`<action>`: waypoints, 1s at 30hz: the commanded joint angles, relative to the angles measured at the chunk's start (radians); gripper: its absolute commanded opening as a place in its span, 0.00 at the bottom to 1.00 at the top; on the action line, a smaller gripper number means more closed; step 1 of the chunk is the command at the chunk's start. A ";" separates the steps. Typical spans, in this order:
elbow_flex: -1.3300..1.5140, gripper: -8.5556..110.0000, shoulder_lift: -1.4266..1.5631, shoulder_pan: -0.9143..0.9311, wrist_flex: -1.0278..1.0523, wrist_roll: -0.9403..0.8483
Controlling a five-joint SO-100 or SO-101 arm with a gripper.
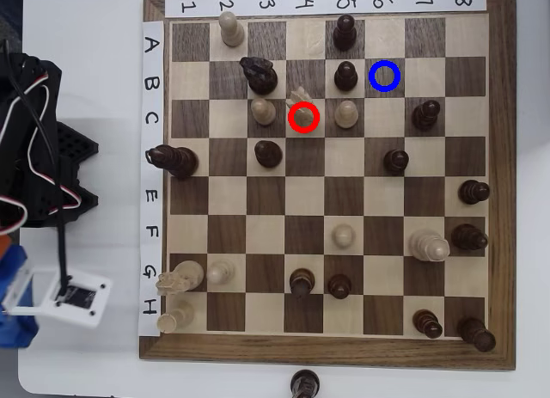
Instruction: Move the piece to destination
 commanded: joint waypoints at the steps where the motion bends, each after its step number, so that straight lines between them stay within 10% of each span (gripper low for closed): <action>1: -0.515 0.07 -0.190 -0.091 -0.031 0.164; 30: -1.577 0.07 -0.758 -0.884 0.141 1.192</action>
